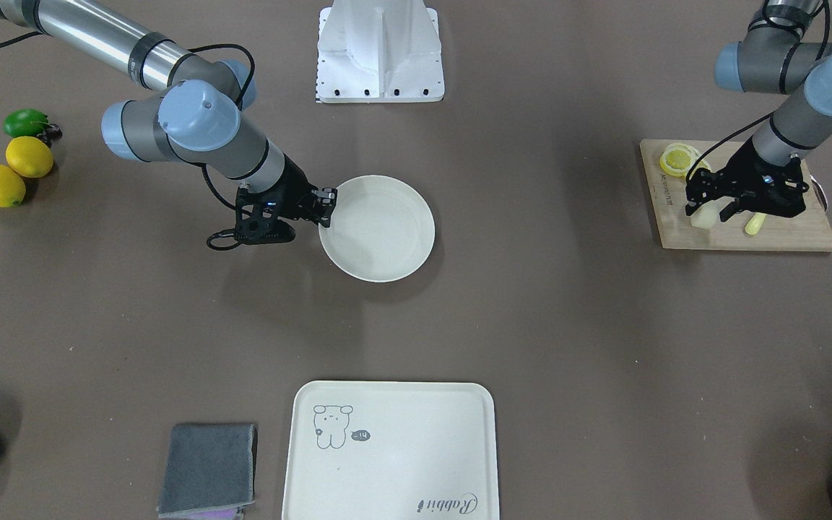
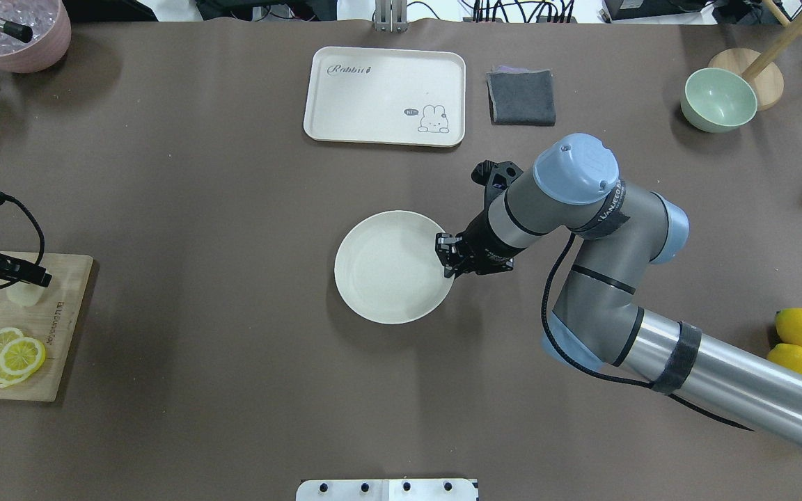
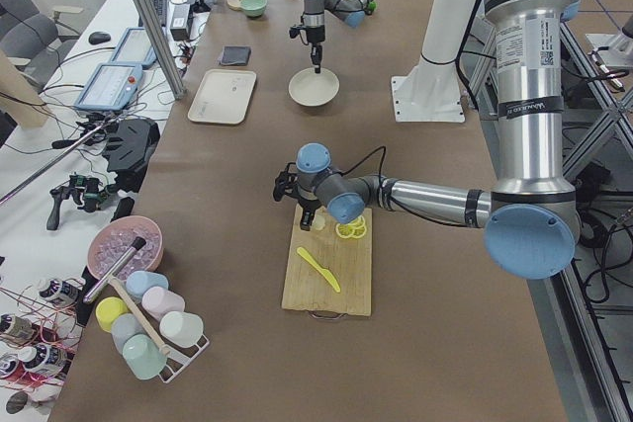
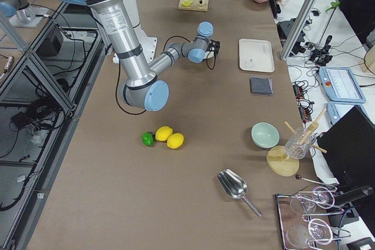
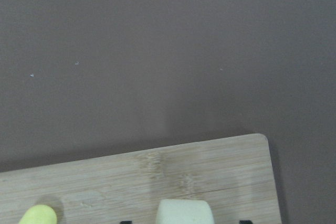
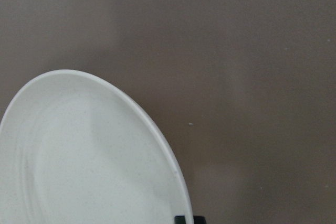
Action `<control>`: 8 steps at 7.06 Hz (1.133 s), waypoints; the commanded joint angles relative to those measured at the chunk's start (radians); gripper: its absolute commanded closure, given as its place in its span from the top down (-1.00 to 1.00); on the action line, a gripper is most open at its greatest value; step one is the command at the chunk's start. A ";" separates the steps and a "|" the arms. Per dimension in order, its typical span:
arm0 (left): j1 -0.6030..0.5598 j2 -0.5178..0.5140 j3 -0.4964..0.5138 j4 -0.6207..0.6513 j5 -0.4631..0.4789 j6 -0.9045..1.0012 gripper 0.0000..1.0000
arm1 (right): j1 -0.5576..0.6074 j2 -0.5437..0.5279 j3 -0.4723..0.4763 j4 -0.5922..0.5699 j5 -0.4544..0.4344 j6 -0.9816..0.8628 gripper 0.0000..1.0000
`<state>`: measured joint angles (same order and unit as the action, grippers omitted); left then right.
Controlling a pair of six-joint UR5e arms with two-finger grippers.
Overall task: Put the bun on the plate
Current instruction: 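Grasp the cream bun with the left gripper while the right holds the plate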
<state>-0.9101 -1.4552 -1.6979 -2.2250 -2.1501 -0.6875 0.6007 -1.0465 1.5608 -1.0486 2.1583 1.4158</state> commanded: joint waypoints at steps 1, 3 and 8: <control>0.008 0.001 0.001 -0.002 0.001 -0.001 -0.09 | 0.001 -0.004 -0.002 0.004 0.000 0.000 0.41; 0.008 0.001 -0.002 -0.002 0.001 -0.006 -0.47 | 0.002 -0.007 0.007 0.007 0.000 0.003 0.98; 0.005 -0.089 -0.161 0.053 -0.040 -0.160 -0.63 | 0.086 -0.036 0.062 -0.001 0.038 0.064 0.98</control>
<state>-0.9044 -1.4825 -1.8203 -2.2035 -2.1703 -0.7734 0.6517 -1.0617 1.6045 -1.0440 2.1740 1.4786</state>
